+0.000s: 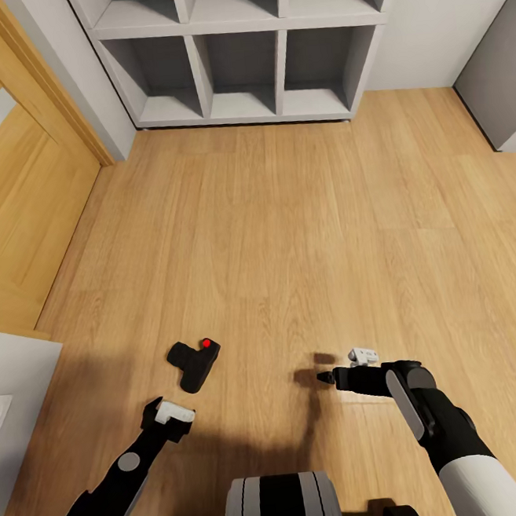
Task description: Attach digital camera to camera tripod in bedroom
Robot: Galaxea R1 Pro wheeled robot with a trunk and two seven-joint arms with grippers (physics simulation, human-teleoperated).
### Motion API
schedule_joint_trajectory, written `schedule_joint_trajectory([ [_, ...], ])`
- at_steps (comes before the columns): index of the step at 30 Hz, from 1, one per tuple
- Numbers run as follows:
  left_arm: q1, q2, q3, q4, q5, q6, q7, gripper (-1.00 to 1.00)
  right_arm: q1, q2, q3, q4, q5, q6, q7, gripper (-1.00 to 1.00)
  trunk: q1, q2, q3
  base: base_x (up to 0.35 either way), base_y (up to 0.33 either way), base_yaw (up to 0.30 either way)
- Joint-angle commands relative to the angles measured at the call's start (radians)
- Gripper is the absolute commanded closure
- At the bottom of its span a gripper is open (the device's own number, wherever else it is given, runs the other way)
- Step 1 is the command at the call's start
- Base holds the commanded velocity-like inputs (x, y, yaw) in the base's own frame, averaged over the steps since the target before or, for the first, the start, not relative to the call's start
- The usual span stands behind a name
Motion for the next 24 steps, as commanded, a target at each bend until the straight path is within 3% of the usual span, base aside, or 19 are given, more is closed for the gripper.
schedule_joint_trajectory([
  [1,0.0,0.001,-0.001,0.0,-0.008,-0.003,0.001,-1.0,0.0,0.0,-0.001,-0.001,-0.004,0.005,0.001,-1.0,0.0,0.0,-0.001,0.0,0.0,0.0],
  [24,0.0,0.0,-0.001,0.002,-0.011,-0.003,0.003,-1.0,0.0,0.0,-0.001,-0.001,-0.004,0.006,0.001,-1.0,0.0,0.0,-0.001,0.042,0.0,0.0],
])
